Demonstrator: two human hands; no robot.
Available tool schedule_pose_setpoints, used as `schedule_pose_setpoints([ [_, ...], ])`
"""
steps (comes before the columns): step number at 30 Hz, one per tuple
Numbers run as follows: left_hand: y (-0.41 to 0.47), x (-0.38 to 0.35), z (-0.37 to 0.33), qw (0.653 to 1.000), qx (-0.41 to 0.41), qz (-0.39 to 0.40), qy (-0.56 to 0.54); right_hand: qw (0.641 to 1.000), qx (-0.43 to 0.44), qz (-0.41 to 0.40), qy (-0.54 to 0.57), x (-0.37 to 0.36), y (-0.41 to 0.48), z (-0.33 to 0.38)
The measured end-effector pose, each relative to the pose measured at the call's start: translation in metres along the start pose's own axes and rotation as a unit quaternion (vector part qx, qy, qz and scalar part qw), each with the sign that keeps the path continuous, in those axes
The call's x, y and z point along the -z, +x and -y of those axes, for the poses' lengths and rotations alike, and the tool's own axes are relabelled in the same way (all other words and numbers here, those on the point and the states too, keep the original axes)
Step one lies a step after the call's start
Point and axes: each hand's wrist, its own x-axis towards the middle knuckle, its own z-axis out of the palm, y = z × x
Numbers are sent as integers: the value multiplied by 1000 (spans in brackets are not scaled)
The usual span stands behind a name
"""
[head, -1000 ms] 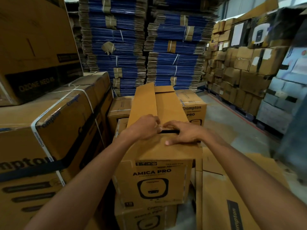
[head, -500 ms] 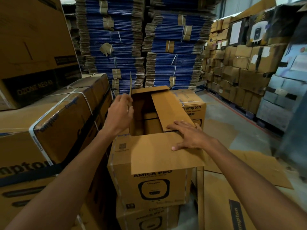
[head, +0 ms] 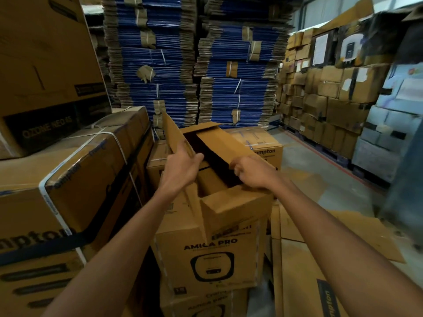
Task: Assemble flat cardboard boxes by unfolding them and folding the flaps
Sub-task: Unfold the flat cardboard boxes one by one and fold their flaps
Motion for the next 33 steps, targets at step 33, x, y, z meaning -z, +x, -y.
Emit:
schedule_pose_setpoints([
  [33, 49, 0, 39, 934, -256, -82, 234, 961, -26, -124, -246, 60, -18, 14],
])
